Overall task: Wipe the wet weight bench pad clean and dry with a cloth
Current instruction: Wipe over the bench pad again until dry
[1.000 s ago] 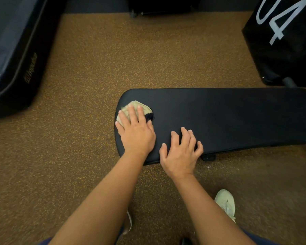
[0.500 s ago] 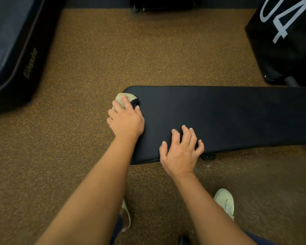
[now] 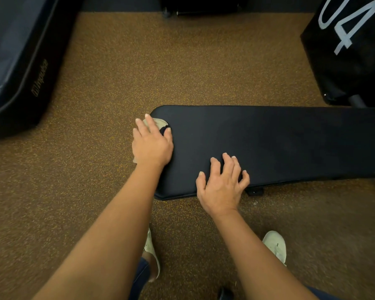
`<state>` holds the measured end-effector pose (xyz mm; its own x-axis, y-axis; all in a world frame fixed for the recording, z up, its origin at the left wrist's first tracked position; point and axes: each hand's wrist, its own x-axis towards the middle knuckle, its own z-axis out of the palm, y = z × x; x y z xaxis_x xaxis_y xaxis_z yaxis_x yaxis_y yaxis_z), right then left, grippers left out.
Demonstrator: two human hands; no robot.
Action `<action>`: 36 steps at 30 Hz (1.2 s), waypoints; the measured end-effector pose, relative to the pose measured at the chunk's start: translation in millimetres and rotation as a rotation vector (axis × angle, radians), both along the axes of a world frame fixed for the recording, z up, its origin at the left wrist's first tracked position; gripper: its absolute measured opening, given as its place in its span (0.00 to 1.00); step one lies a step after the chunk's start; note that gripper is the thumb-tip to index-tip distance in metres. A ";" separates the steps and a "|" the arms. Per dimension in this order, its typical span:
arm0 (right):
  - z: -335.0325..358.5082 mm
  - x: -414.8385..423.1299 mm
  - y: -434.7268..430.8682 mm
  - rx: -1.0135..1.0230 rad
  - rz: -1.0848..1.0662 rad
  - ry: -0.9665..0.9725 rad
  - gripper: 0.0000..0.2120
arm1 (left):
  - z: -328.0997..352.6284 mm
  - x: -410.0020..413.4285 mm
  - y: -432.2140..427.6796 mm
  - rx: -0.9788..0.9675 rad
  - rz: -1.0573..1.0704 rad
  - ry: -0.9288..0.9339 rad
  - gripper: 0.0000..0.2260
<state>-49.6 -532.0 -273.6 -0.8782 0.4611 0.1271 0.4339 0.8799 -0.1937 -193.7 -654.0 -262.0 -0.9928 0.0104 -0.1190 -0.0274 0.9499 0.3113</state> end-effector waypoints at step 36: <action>1.7 17.0 16.8 -0.019 0.140 -0.081 0.28 | -15.4 126.0 -13.3 0.111 -0.044 0.171 0.27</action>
<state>-32.6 -515.2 -271.9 -0.9412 0.3346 0.0460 0.3217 0.9296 -0.1800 -67.8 -667.3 -277.5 -0.9968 0.0579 0.0557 0.0757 0.9085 0.4109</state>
